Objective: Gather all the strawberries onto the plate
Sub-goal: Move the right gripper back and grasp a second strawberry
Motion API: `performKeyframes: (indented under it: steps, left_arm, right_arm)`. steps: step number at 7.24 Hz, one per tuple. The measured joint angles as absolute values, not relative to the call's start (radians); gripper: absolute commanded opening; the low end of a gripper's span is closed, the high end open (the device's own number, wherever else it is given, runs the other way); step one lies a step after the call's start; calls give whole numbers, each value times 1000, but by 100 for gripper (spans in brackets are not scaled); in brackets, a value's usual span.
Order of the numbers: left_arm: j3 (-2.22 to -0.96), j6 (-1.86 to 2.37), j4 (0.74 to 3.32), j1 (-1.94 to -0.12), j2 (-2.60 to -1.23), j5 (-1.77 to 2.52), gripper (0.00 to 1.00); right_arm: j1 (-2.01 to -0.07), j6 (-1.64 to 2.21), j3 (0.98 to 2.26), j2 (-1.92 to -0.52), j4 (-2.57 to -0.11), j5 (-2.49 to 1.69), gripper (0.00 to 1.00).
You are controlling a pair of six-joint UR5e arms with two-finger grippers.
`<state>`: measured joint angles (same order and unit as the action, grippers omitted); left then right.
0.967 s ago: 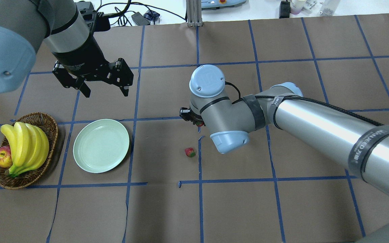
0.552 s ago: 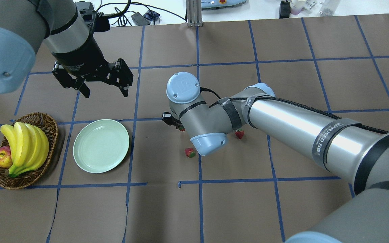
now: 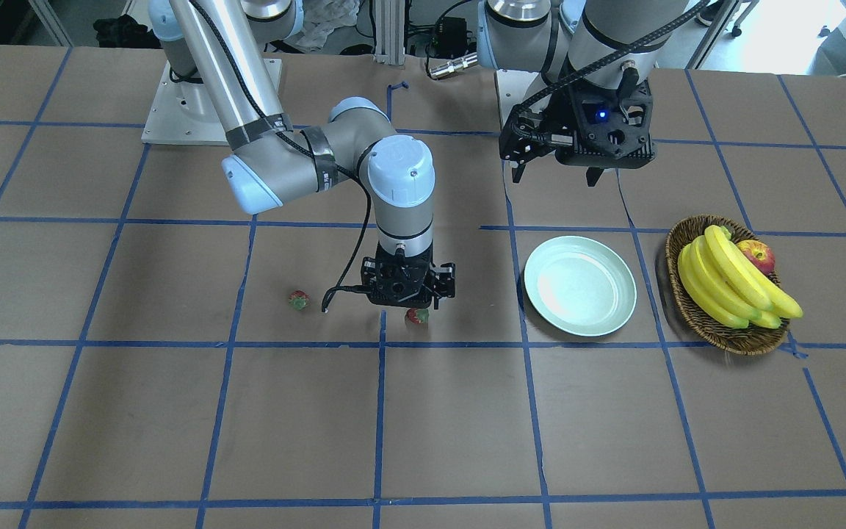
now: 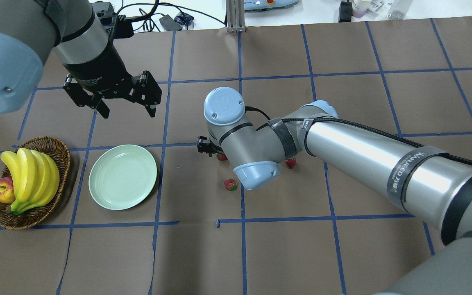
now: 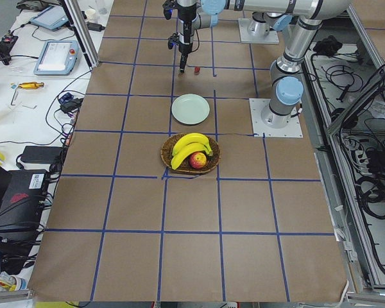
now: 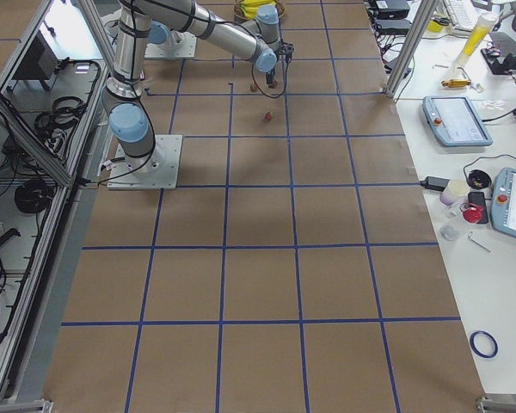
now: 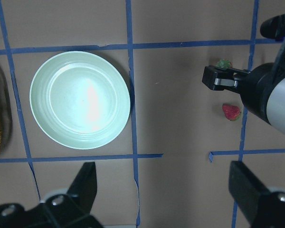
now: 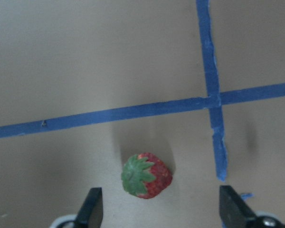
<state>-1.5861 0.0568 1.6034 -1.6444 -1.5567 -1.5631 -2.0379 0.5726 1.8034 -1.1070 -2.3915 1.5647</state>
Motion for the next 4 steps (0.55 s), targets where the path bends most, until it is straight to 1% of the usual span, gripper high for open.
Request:
performKeyframes:
  steps: [1,3,4]
  left_arm:
    - [-1586,57,1603,-1644,-1557,-1563,100]
    - [-1587,57,1603,-1644,-1557,-1563,100]
    - [-1587,58,1603,-1644,-1558,-1562,100]
  right_arm:
    - [-1987,484,1835,-1146,-2376,1583,100]
    - [-1844,276,1956,-1230,-2375,1597,100]
    - [-1798,207,2011,-1248,-2397,1597,100]
